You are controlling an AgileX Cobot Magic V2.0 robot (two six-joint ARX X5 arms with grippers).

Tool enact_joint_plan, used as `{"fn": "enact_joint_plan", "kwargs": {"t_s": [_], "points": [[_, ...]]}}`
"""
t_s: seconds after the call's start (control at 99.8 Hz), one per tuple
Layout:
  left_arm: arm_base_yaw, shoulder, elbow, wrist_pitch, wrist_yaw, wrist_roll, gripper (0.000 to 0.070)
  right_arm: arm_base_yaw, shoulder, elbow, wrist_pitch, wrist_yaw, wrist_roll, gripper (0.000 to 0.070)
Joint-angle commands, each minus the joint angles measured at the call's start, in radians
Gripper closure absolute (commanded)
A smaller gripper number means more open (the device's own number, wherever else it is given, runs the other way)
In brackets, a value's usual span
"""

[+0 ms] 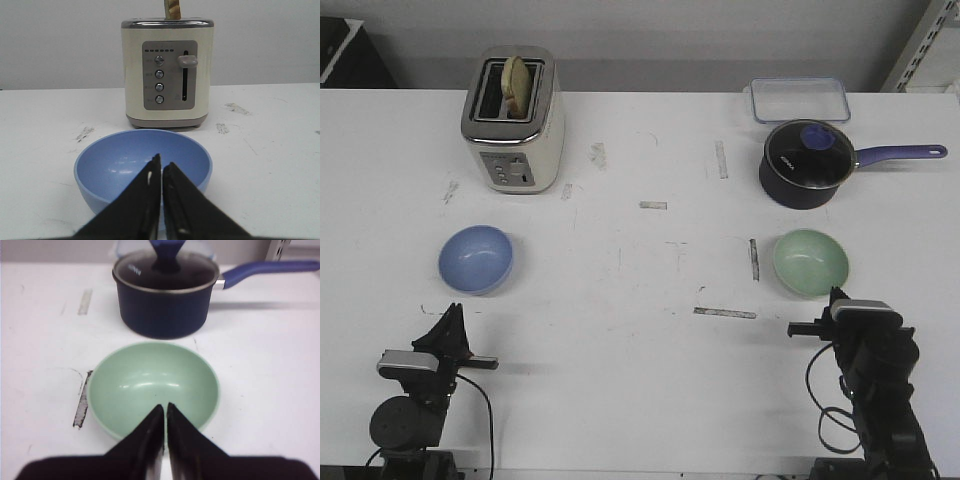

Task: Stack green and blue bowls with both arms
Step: 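Move the right gripper forward and grasp the rim of the pale green bowl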

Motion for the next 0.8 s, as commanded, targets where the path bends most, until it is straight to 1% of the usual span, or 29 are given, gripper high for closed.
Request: {"fn": "enact_joint_plan", "kwargs": {"t_s": [0.0, 0.411, 0.561, 0.651, 0.792], "points": [[0.0, -0.002, -0.022, 0.015, -0.001, 0.002, 0.0698, 0.001, 0.066, 0.055, -0.007, 0.001, 0.017, 0.0694], [0.0, -0.002, -0.022, 0.015, -0.001, 0.002, 0.0699, -0.008, 0.377, 0.338, -0.171, -0.002, 0.018, 0.0694], [0.0, -0.002, -0.022, 0.015, -0.001, 0.002, 0.0699, -0.034, 0.492, 0.445, -0.3, -0.008, 0.059, 0.0694], [0.0, -0.002, -0.022, 0.015, -0.001, 0.002, 0.0699, -0.074, 0.559, 0.516, -0.393, -0.042, 0.089, 0.0694], [0.0, -0.002, -0.022, 0.015, -0.001, 0.002, 0.0698, -0.153, 0.65, 0.618, -0.481, -0.14, 0.095, 0.0691]]}}
